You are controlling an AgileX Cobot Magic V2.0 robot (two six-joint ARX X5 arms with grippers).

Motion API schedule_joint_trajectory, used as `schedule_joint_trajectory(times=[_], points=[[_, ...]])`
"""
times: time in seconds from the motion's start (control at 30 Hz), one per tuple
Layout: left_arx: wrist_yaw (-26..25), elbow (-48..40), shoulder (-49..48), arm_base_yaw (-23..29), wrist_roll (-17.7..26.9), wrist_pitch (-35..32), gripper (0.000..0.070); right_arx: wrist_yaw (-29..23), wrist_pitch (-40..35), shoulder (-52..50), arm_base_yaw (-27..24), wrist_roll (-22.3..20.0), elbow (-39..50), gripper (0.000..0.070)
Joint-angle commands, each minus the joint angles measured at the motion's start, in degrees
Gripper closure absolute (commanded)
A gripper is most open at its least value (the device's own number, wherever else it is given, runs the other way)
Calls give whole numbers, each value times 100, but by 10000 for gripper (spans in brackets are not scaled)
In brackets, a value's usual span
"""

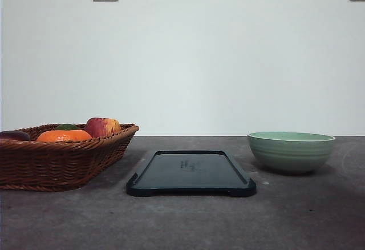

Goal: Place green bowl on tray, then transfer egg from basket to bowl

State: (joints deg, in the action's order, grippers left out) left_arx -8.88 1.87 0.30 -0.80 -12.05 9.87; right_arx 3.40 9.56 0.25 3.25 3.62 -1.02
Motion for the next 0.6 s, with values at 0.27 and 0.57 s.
schedule_joint_trajectory(times=[0.27,0.57], points=[[348,-107,-11,4,-1974,28,700,-87,-61,-4,-6,2302,33,691],[721,-77,-9,4,-1509,-1000,700,-90,-1039,-4,-4,1913,26,693]])
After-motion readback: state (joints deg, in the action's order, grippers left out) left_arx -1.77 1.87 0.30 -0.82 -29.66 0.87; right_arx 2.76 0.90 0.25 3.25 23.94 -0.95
